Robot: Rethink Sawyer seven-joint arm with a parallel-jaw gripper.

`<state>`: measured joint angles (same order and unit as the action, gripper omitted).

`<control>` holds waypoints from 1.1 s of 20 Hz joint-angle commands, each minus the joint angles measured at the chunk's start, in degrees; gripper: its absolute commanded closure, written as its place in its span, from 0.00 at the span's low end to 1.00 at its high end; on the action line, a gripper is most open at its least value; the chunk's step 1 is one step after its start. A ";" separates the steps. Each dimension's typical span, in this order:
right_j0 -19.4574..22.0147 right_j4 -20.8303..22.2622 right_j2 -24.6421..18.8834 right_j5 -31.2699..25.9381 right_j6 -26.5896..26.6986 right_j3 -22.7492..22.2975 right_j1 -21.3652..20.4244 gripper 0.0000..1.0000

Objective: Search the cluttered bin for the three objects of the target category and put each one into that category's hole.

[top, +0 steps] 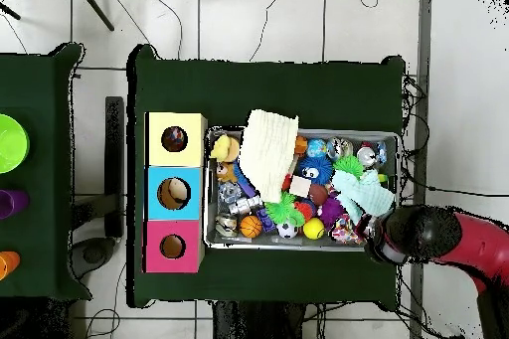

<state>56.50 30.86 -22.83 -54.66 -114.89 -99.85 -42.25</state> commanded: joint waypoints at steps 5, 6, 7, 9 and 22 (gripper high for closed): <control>0.24 5.42 1.28 2.79 7.76 -5.81 0.74 0.00; 0.16 5.51 1.50 3.22 7.22 -6.24 0.72 0.00; 0.14 5.76 1.50 3.71 7.19 -6.51 0.73 0.00; 0.17 6.03 1.60 4.52 6.90 -7.16 0.78 0.00; 0.81 7.79 1.67 8.41 5.64 -8.12 2.73 0.00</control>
<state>56.50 34.51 -21.22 -52.03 -114.89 -104.50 -42.06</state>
